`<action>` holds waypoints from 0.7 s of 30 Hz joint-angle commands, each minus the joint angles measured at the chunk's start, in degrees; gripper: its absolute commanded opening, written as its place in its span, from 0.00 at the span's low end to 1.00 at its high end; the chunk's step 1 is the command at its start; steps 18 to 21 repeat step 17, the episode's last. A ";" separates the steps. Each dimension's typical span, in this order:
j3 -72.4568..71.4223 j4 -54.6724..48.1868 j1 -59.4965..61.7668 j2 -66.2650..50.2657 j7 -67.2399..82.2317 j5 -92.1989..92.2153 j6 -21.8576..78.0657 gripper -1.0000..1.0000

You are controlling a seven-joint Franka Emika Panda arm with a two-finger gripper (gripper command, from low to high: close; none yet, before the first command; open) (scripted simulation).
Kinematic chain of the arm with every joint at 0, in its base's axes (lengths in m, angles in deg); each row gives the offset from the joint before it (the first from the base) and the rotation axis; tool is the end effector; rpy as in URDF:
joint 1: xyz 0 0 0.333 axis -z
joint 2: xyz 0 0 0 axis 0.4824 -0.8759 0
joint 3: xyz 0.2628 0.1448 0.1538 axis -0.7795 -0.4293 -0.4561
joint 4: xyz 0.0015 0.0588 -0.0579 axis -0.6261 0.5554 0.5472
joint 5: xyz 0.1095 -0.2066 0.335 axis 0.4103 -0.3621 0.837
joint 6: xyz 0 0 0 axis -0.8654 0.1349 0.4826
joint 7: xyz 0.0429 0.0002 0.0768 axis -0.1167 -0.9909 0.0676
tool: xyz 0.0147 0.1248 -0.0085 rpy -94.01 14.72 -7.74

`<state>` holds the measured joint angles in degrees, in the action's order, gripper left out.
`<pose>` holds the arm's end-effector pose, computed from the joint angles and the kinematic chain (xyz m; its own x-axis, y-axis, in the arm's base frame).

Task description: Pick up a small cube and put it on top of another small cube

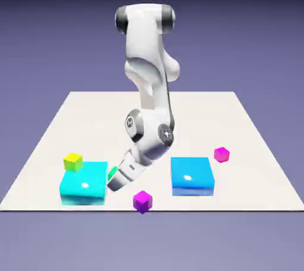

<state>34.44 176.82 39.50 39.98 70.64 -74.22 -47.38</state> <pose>0.5431 -0.1220 0.2035 0.8609 0.1507 -0.4859 0.4003 -0.7901 0.4642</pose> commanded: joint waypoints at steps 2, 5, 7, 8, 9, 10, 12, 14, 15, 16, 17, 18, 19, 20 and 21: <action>3.87 -1.48 0.32 1.63 -0.03 4.84 3.07 0.00; 9.67 -3.69 0.82 4.07 0.01 12.31 7.73 0.00; 13.59 -5.43 0.98 5.82 0.83 16.97 10.83 0.00; 14.29 -5.90 0.89 6.21 1.53 17.51 11.34 0.00; 14.29 -5.90 0.89 6.21 1.53 17.51 11.34 0.00; 14.63 -4.37 1.44 5.33 0.97 16.94 8.85 0.00; 15.30 -1.32 2.53 3.56 -0.15 15.80 3.87 0.00; 15.49 -0.47 2.84 3.07 -0.46 15.48 2.50 1.00; 15.49 -0.47 2.84 3.07 -0.46 15.48 2.50 1.00; 15.15 -2.00 2.29 3.95 0.10 16.05 4.98 1.00; 14.81 -3.53 1.74 4.84 0.66 16.62 7.47 1.00; 14.81 -3.53 1.74 4.84 0.66 16.62 7.47 1.00; 14.81 -3.53 1.74 4.84 0.66 16.62 7.47 1.00; 14.81 -3.53 1.74 4.84 0.66 16.62 7.47 1.00; 14.81 -3.53 1.74 4.84 0.66 16.62 7.47 1.00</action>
